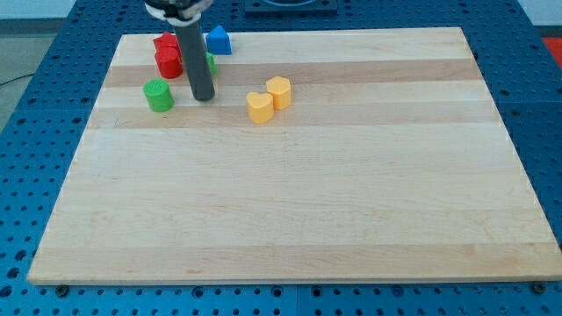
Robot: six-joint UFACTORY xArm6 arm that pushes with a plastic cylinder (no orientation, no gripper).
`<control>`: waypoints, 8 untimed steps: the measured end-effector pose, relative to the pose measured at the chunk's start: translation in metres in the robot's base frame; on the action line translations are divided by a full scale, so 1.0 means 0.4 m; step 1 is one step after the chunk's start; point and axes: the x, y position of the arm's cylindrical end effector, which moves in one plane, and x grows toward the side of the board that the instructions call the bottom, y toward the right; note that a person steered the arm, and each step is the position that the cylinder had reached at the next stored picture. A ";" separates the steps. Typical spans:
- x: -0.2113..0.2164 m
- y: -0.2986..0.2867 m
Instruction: Move the green circle bottom right to the red circle
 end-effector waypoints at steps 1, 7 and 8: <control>0.108 -0.051; -0.017 -0.299; -0.053 -0.300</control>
